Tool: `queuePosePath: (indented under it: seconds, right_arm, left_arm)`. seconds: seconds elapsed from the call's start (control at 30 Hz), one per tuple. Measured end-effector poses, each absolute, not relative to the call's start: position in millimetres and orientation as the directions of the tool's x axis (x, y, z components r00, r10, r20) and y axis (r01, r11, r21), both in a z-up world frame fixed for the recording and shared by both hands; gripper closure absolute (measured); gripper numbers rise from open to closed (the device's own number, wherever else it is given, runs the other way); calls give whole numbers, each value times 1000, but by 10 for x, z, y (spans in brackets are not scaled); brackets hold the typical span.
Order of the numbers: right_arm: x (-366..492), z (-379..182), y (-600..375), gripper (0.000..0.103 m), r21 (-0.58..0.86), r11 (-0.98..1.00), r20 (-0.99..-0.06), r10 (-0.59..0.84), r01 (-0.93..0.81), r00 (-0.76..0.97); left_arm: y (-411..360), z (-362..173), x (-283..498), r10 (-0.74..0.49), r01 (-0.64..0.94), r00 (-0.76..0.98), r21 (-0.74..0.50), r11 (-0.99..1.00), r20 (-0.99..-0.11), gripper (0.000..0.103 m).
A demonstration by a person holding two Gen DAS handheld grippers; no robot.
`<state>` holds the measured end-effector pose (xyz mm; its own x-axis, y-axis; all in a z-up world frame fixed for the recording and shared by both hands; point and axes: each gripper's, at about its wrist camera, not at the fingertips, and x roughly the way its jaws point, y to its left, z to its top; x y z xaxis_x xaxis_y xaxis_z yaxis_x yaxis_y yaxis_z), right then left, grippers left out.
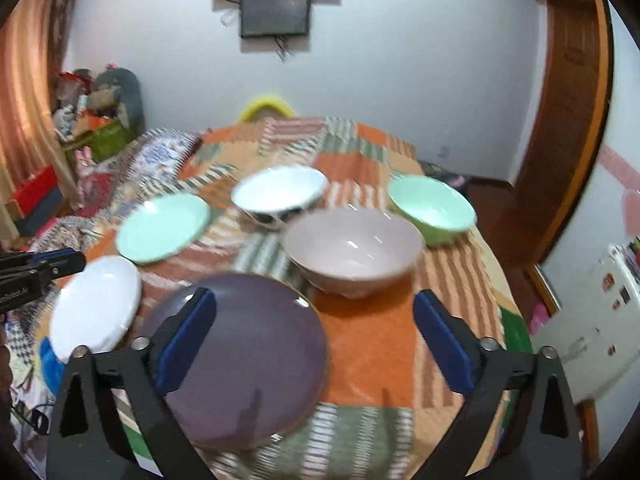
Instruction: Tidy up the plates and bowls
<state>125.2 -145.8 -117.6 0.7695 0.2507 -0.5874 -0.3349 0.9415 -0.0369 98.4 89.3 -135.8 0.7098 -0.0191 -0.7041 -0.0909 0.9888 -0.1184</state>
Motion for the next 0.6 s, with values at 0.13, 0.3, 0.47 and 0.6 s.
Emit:
queuePosePath:
  seconds: [0.13, 0.3, 0.47, 0.6]
  right_arm:
    - [1194, -1085, -1234, 0, 12, 912, -554, 348, -411, 756]
    - [1183, -1030, -906, 0, 62, 871, -529, 443, -488, 724]
    - [1199, -1068, -574, 0, 73, 848, -518, 482, -525, 706]
    - [1200, -1142, -316, 0, 58, 828, -519, 502, -558, 692]
  left_arm:
    - [1092, -1267, 822, 40, -137, 725, -86, 987, -687, 78]
    - [1402, -1243, 601, 106, -205, 723, -65, 977, -682, 77]
    - [1678, -1314, 405, 151, -256, 694, -45, 966, -704, 77]
    - [1873, -1436, 319, 170, -288, 668, -41, 957, -725, 77]
